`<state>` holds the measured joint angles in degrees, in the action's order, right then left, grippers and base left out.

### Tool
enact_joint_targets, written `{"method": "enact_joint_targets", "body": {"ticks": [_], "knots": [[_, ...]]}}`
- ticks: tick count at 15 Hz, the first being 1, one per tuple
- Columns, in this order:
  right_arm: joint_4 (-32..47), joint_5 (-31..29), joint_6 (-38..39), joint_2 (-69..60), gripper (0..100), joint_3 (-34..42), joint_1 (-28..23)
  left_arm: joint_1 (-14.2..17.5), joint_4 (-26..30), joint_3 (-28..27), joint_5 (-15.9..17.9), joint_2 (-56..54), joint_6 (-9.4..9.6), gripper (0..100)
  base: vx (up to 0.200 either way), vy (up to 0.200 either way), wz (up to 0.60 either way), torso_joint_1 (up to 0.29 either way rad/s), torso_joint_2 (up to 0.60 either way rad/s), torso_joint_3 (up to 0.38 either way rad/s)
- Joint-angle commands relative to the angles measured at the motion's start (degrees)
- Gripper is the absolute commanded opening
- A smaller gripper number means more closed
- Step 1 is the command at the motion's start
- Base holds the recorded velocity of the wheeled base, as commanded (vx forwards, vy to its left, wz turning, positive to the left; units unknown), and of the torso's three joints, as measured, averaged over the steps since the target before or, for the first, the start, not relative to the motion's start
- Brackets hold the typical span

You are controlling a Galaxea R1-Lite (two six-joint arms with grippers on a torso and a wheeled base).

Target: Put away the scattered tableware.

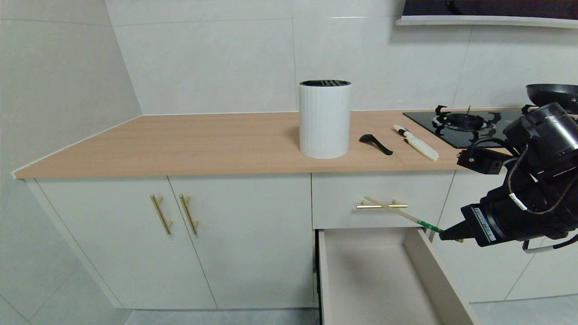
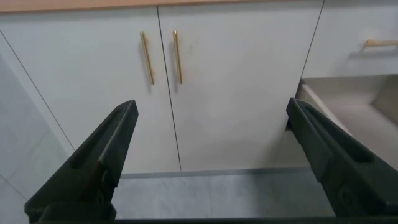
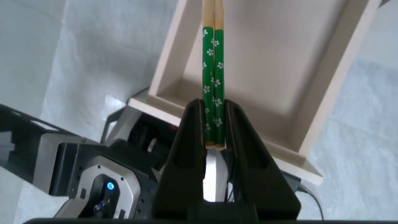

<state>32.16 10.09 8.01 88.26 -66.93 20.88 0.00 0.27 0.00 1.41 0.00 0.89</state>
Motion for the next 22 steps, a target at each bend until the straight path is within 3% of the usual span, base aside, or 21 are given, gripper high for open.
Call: {"method": "enact_joint_targets", "body": {"ticks": [1,10,16,18,20,22], "knots": [[0.01,0.01,-0.01,1.65,0,-0.05,0.04,0.0,0.0,0.0,-0.01,0.0,-0.01,100,0.0,0.0,0.0,-0.163,0.46,0.276],[-1.31,-0.07,0.08,3.67,0,0.22,0.04,0.0,0.0,0.0,-0.01,0.0,-0.01,100,0.0,0.0,0.0,-0.125,0.43,0.308],[-2.89,0.19,0.08,5.34,0,1.27,0.83,0.0,0.0,0.0,-0.01,0.0,-0.01,100,0.0,0.0,0.0,-0.014,0.06,0.039],[-7.46,-0.6,0.52,9.04,0,3.65,3.46,0.0,0.0,0.0,-0.01,0.0,-0.01,100,0.0,0.0,0.0,0.0,0.0,0.0],[-16.87,-1.83,0.25,14.22,0,8.39,5.4,0.0,0.0,0.0,-0.01,0.0,-0.01,100,0.0,0.0,0.0,0.0,0.0,0.0],[-19.5,-1.74,1.04,20.99,0,6.9,5.66,0.0,0.0,0.0,-0.01,0.0,-0.01,100,0.0,0.0,0.0,0.0,0.0,0.0]]}}
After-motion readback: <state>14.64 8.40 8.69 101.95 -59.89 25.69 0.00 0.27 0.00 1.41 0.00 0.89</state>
